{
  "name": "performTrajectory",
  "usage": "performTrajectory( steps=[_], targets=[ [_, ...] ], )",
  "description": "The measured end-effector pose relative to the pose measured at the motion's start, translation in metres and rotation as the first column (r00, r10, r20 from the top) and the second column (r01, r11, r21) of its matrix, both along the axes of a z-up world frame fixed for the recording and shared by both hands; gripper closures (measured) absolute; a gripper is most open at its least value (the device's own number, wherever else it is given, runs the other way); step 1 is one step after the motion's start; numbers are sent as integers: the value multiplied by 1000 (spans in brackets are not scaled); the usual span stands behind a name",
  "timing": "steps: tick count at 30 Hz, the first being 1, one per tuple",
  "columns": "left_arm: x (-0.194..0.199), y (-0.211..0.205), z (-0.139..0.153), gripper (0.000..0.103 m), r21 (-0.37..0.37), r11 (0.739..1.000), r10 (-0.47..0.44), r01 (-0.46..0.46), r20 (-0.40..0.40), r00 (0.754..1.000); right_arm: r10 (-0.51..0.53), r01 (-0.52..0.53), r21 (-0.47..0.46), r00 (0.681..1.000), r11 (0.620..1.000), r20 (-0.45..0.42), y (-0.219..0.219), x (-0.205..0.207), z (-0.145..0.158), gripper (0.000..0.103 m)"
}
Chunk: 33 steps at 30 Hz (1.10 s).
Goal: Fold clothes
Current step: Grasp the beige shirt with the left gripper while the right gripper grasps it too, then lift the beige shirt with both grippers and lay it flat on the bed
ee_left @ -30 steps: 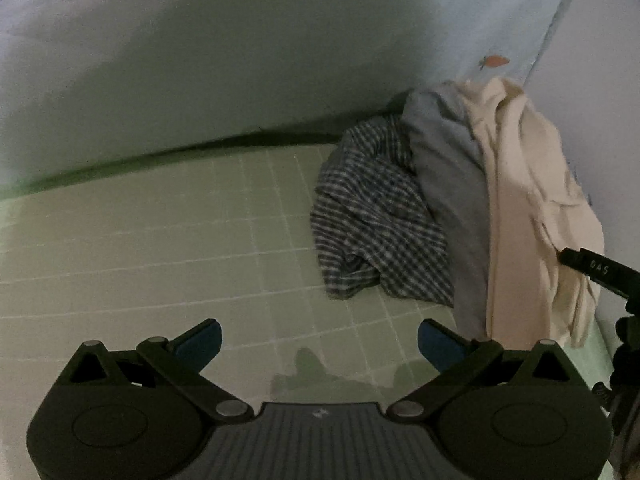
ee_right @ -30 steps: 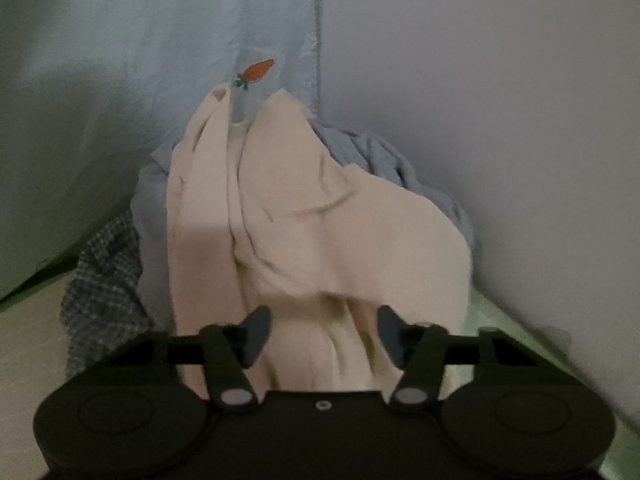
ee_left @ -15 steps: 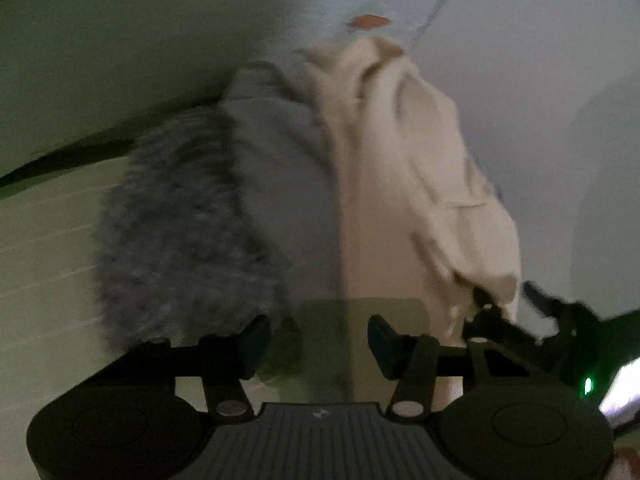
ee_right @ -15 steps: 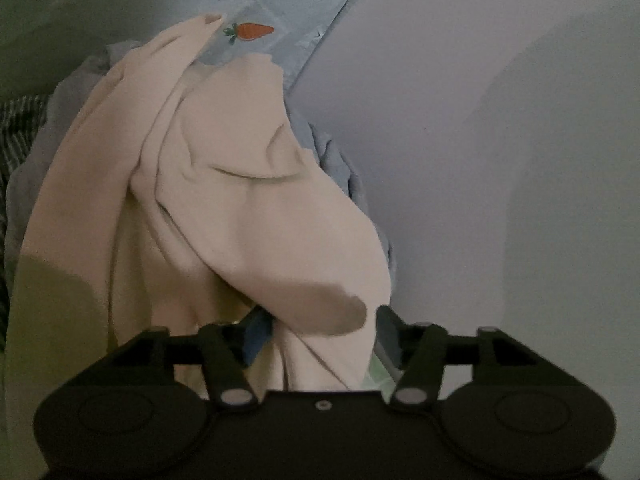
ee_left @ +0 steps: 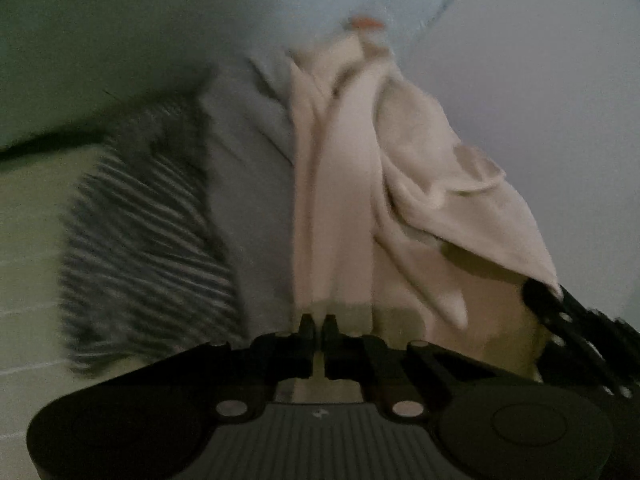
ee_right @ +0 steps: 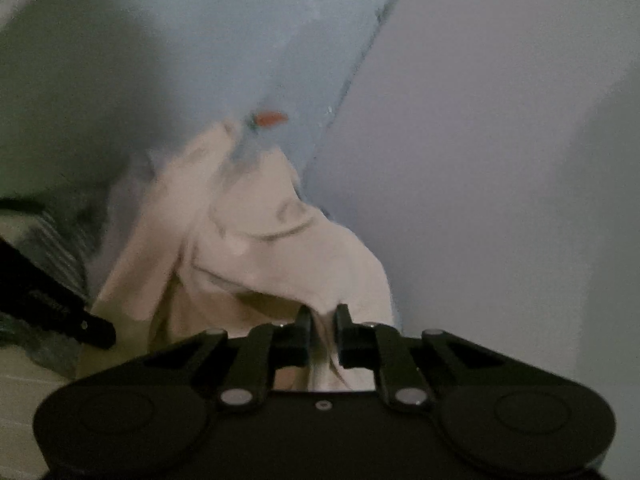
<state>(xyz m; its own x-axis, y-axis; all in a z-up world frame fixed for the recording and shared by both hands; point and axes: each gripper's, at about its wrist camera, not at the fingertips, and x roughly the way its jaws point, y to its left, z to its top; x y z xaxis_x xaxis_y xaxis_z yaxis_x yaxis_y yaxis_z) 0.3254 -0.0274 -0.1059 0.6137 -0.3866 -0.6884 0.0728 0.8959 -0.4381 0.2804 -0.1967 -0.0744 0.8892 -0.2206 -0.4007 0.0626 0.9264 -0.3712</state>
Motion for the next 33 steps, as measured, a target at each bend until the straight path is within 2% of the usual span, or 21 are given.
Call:
performTrajectory(
  steps=[3,5,7,9,13,17,21,27,30,31,33],
  targets=[
    [-33,36,19,99,-2,994,108,-108,45,993,58,-60,65,998,996,31,12,-25,19,92],
    [-57,63,33,99,-5,982,191,-191,76,979,99,-104,105,994,989,52,21,-43,30,92],
    [-82,94,47,99,-2,957,288,-290,106,952,147,-155,130,987,979,69,31,-64,40,92],
    [-115,130,57,99,-6,919,393,-395,129,911,186,-196,154,979,968,79,42,-85,46,92],
    [-194,204,68,99,0,809,581,-588,152,799,261,-267,197,964,943,57,66,-133,48,92],
    [-278,276,65,99,14,682,725,-731,114,679,357,-348,239,934,907,4,102,-181,42,92],
    [-363,336,59,99,67,548,830,-834,83,552,445,-412,313,895,856,-41,141,-217,39,92],
    [-479,415,67,99,118,326,937,-938,88,337,523,-472,375,851,798,-42,196,-264,46,92],
    [-515,442,71,99,165,237,962,-957,100,256,517,-450,420,854,788,-55,210,-270,44,92],
    [-527,449,69,99,180,221,965,-958,99,242,504,-431,432,861,792,-66,212,-271,42,92],
    [-539,460,63,99,187,223,967,-957,78,241,476,-390,442,874,808,-100,216,-274,34,92]
  ],
)
